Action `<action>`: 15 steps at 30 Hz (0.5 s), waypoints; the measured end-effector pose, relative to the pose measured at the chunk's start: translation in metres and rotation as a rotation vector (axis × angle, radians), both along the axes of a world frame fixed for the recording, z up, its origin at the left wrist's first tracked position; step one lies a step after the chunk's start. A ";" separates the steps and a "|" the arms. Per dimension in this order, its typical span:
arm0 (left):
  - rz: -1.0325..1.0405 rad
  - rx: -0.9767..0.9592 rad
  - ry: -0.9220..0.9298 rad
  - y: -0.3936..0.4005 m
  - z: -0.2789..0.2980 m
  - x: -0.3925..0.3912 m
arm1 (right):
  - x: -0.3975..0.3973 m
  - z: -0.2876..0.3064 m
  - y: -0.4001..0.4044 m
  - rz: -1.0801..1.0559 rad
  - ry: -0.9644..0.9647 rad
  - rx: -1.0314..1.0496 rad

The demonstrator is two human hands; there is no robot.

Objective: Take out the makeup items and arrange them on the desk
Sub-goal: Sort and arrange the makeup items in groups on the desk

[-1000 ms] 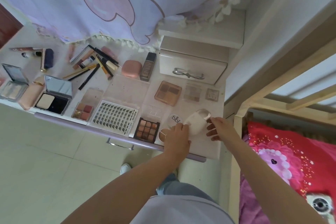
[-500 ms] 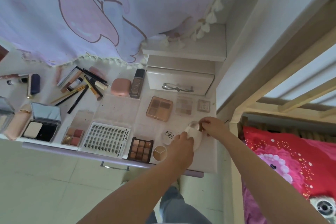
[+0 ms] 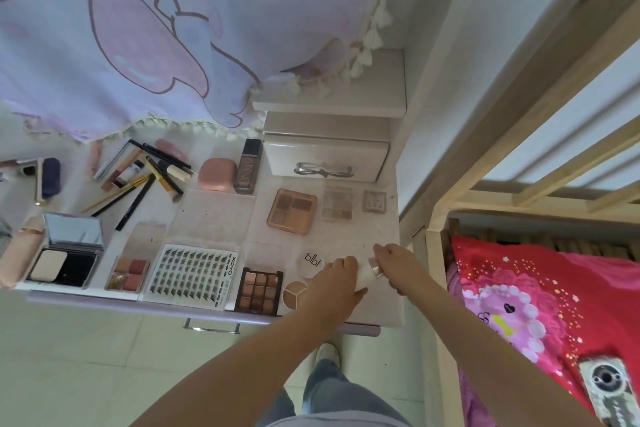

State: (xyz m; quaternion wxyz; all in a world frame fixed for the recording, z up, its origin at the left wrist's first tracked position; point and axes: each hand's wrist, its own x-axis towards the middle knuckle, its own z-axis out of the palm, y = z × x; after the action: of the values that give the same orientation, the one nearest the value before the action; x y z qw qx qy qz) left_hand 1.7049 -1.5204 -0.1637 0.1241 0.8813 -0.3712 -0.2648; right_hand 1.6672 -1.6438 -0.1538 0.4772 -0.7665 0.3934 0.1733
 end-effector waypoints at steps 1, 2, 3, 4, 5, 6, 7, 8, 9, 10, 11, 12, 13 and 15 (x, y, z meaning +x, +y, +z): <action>0.001 -0.013 -0.016 0.000 0.006 0.003 | 0.002 0.006 -0.002 0.015 -0.028 -0.029; -0.003 -0.026 -0.043 0.000 0.012 0.007 | 0.005 0.012 -0.003 0.033 -0.058 -0.050; -0.014 -0.038 -0.080 0.001 0.018 0.011 | 0.008 0.019 -0.004 0.058 -0.086 -0.069; -0.025 -0.052 -0.120 0.002 0.024 0.016 | 0.012 0.026 -0.005 0.084 -0.111 -0.088; -0.032 -0.068 -0.146 0.003 0.030 0.019 | 0.015 0.032 -0.005 0.107 -0.131 -0.110; -0.027 -0.085 -0.150 0.005 0.036 0.022 | 0.017 0.038 -0.004 0.139 -0.150 -0.138; -0.001 -0.104 -0.126 0.007 0.041 0.025 | 0.019 0.044 -0.002 0.187 -0.179 -0.174; 0.030 -0.124 -0.082 0.009 0.047 0.028 | 0.021 0.051 -0.001 0.244 -0.218 -0.210; 0.053 -0.145 -0.034 0.012 0.053 0.030 | 0.021 0.057 0.000 0.301 -0.265 -0.240; 0.055 -0.164 0.009 0.015 0.061 0.034 | 0.021 0.064 0.002 0.362 -0.308 -0.261; 0.051 -0.181 0.066 0.018 0.068 0.038 | 0.020 0.072 0.002 0.427 -0.351 -0.279; 0.052 -0.208 0.151 0.022 0.075 0.043 | 0.018 0.079 0.001 0.485 -0.399 -0.292; 0.060 -0.242 0.244 0.025 0.082 0.049 | 0.017 0.089 0.000 0.535 -0.451 -0.305; 0.093 -0.347 0.403 0.030 0.095 0.059 | 0.016 0.108 -0.004 0.599 -0.565 -0.321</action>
State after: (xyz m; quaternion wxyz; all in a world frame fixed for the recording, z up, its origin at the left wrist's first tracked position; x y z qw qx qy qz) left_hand 1.7636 -1.4906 -0.0685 0.3567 0.7924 -0.3381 -0.3614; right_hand 1.6836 -1.6482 -0.0459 0.3695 -0.9284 0.0301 0.0243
